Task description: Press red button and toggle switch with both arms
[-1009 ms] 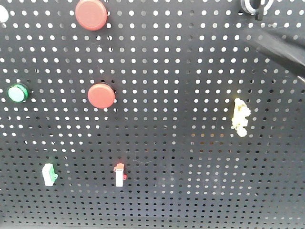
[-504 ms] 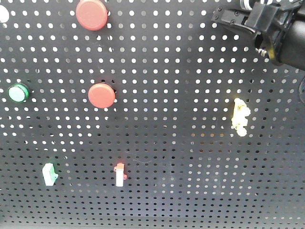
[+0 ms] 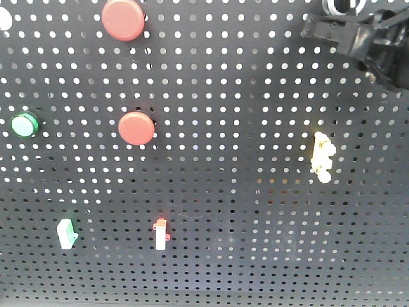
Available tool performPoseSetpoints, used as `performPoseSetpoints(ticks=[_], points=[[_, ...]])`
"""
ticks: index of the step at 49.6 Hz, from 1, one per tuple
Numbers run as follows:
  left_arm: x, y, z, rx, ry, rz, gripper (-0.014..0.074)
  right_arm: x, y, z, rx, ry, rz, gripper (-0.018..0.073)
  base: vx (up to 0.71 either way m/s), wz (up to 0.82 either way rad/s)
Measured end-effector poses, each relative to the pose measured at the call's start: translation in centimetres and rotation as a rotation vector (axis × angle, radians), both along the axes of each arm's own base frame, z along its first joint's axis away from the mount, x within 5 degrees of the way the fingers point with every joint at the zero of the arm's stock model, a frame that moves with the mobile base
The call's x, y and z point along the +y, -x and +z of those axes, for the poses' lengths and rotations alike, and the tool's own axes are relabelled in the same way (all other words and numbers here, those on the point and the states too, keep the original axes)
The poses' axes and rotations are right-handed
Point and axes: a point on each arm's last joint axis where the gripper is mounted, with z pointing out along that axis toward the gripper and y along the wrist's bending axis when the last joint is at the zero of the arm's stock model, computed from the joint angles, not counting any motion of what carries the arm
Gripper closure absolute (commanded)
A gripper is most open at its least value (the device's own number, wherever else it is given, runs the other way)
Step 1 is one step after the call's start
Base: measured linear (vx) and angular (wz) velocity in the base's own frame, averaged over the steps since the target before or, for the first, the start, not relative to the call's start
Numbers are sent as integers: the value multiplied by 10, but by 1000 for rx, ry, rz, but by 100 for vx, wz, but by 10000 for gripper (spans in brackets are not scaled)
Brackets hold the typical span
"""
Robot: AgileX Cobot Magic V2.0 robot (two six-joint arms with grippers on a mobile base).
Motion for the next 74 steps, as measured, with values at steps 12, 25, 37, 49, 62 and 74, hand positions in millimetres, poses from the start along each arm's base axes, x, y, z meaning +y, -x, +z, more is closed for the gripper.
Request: performPoseSetpoints(ticks=[12,25,37,49,62,74], points=[[0,0,0,0,0,0,594,-4,-4,-2,-11,31,-60,562,0,0],[0,0,-1,4,-5,-6,594,-5,-3,-2,-15,49,-67,562,0,0],[1,0,-4,-7,-67,10,594,-11,27,-2,-23,163,-56,562,0,0],[8,12,-38,37,-108,44,594,-33,86,-57,-9,280,-145,562,0,0],[17,39,-107,119,-122,50,594,-55,172,-153,-66,340,-187,562,0,0],[26,34,-122,30,-61,177,594,-69,191,-200,-190,258,-314,562,0,0]])
